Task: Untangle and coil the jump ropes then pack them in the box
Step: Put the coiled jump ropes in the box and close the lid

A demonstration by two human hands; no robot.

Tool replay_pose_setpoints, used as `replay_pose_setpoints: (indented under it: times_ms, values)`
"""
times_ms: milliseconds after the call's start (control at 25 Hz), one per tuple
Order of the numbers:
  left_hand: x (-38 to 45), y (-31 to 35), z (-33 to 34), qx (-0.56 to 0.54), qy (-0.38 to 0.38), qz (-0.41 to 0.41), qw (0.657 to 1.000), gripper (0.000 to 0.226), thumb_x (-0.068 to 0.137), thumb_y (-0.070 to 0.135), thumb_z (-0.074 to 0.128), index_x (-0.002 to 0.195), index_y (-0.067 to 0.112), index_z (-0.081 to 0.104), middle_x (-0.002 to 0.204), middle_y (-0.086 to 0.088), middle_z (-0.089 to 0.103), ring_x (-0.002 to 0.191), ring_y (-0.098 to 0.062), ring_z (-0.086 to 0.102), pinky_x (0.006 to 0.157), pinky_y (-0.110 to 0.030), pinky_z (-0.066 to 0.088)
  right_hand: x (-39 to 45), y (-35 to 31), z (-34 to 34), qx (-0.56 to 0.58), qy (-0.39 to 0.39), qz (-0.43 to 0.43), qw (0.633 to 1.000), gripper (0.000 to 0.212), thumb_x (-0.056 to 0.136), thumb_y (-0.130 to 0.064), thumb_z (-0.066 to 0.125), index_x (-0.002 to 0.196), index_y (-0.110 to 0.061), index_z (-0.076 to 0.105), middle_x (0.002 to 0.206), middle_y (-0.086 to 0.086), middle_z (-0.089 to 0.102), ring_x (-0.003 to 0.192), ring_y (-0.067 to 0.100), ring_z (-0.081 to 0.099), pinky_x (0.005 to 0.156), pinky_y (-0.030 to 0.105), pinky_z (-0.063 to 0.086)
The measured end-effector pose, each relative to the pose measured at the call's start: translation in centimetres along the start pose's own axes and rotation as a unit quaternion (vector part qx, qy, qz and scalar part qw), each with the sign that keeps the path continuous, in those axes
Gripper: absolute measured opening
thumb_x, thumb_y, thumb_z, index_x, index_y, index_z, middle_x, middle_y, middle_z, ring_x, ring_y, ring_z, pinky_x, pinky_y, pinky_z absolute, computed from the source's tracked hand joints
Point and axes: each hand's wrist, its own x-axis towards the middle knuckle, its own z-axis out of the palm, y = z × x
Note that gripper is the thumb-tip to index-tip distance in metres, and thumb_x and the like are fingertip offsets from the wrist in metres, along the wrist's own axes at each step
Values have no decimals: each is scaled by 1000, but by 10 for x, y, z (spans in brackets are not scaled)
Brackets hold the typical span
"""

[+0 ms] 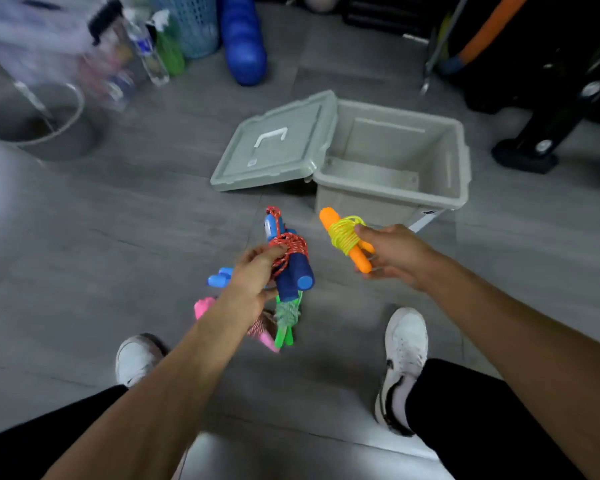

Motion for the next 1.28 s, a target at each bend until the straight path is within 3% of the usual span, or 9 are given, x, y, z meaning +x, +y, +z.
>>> replay_pose_setpoints:
  times_ms: [160,320,440,600,680,840,960,1160,1280]
  values:
    - [37,39,80,72,-31,32,996,36,84,30,70,116,15,60,94,-1,68,78,-16,65,58,-30,53,53,-10,-56,88,101,-36,990,37,88,-40,62,86,-3,67,75,15,70,58,22,68,51,29,53]
    - [87,80,146,138,-20,73,987,32,85,32,68,113,16,64,103,-5,70,79,-18,66,56,-29,51,101,-23,-88,123,133,-53,982,30,84,-31,64,69,-6,65,79,19,71,67,27,69,62,37,59]
    - [127,98,183,164,6,96,982,33,84,30,70,111,11,65,105,-10,70,85,-25,67,68,-38,57,129,-27,-99,156,148,-51,975,29,85,-27,66,64,-7,61,73,14,65,68,22,64,65,38,59]
    - [158,107,199,218,117,190,950,27,81,17,72,108,11,68,113,-6,68,102,-25,65,94,-35,52,153,-24,-97,134,118,-117,977,30,86,-18,67,115,-9,61,106,4,63,92,16,60,85,30,53]
    - [156,105,190,194,116,189,956,21,80,3,66,96,17,70,100,-6,71,91,-23,65,89,-33,54,152,-16,-94,103,84,-129,983,22,84,-9,67,106,-12,65,101,7,67,88,15,60,85,34,51]
    - [106,84,148,197,45,186,962,24,83,-5,62,81,18,68,66,0,66,53,-9,58,50,-16,47,133,4,-82,-32,79,-124,989,15,76,-12,71,74,-24,63,80,5,71,75,18,64,77,37,54]
    - [66,59,93,190,39,163,967,23,87,-4,56,91,15,69,78,-3,69,63,-12,61,60,-21,50,108,20,-56,-153,54,-132,978,18,77,-15,70,70,-29,59,85,2,72,78,15,64,73,26,50]
    - [27,-16,-10,159,85,75,981,23,85,-7,61,78,14,68,54,6,66,51,-10,59,53,-18,49,71,80,21,-222,-29,-112,968,11,79,-14,72,88,-16,68,87,3,72,76,9,60,68,18,44]
    - [21,-63,-52,205,78,30,975,22,81,5,67,69,21,75,63,5,70,78,-26,64,84,-36,47,63,130,68,-200,-21,-63,978,15,79,-12,71,94,-11,68,92,5,72,82,14,65,67,16,44]
